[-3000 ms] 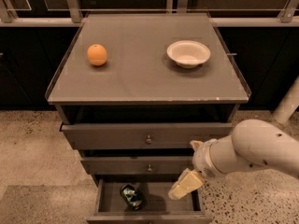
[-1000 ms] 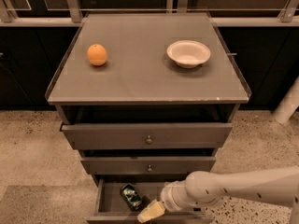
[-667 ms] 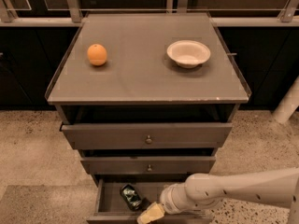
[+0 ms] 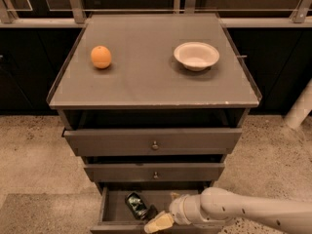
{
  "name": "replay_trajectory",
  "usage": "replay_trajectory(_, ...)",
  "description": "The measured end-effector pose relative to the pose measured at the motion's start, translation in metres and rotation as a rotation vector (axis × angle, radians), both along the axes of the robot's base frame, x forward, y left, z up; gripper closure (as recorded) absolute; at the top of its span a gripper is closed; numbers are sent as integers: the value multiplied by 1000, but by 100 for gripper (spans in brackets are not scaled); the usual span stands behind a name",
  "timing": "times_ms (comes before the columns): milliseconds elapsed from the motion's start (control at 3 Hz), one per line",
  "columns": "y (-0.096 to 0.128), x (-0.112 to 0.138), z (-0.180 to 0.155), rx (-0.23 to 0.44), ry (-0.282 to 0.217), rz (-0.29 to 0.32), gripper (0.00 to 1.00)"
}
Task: Pick green can from bottom drawer and place on counter
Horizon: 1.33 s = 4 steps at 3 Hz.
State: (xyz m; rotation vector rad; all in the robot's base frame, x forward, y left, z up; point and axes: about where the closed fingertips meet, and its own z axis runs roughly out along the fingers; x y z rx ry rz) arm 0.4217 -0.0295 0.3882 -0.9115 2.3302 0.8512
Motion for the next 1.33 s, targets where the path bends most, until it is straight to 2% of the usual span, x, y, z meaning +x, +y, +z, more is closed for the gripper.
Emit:
replay_trajectory(333, 16, 27, -30, 102, -50, 3, 0)
replay_trajectory(667, 27, 21, -60, 145, -7, -21, 0)
replay_trajectory(1000, 28, 19, -60, 146, -5, -19, 0)
replay_trajectory(1333, 43, 31, -79, 145, -17, -18, 0)
